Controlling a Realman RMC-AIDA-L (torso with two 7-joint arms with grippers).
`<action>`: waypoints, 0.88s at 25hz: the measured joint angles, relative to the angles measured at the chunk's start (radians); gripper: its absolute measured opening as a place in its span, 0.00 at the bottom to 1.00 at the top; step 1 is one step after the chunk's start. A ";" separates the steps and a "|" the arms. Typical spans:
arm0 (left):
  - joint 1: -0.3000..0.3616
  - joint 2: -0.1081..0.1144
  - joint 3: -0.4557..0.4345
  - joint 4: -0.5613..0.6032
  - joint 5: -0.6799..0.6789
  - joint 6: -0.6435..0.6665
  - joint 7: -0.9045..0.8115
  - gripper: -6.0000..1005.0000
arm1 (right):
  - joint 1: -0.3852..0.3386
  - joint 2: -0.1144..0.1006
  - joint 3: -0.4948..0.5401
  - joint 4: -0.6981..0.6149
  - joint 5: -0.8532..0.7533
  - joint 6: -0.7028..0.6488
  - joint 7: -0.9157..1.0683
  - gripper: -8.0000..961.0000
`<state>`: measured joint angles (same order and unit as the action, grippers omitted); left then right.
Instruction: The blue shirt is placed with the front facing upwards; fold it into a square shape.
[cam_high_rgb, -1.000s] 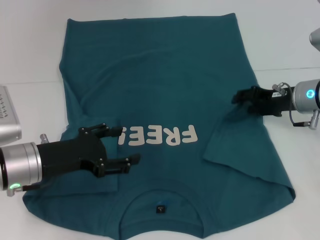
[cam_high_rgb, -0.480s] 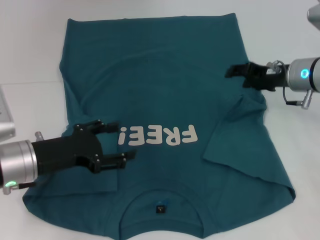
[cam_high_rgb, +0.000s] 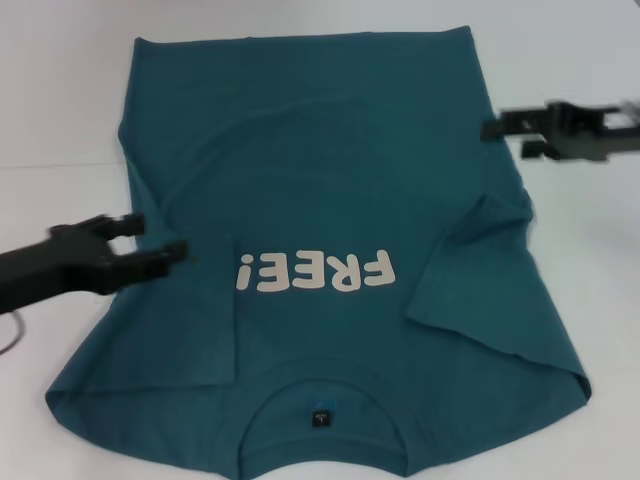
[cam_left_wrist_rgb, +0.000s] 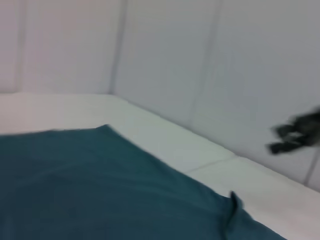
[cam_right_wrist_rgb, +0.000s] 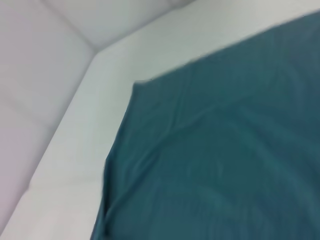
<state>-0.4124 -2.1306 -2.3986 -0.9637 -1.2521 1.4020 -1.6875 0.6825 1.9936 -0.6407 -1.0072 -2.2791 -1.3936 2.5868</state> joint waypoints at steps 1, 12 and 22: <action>0.020 0.001 0.000 -0.032 0.006 0.006 -0.043 0.86 | -0.024 0.001 0.001 -0.035 0.006 -0.040 0.000 0.88; 0.206 -0.041 0.005 -0.382 0.227 0.079 -0.349 0.86 | -0.311 0.012 0.020 -0.096 0.173 -0.203 -0.219 0.89; 0.167 -0.041 0.092 -0.366 0.417 0.037 -0.439 0.86 | -0.319 -0.008 0.115 0.044 0.170 -0.197 -0.329 0.89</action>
<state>-0.2454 -2.1713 -2.3065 -1.3298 -0.8354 1.4387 -2.1262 0.3634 1.9859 -0.5255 -0.9632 -2.1088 -1.5906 2.2577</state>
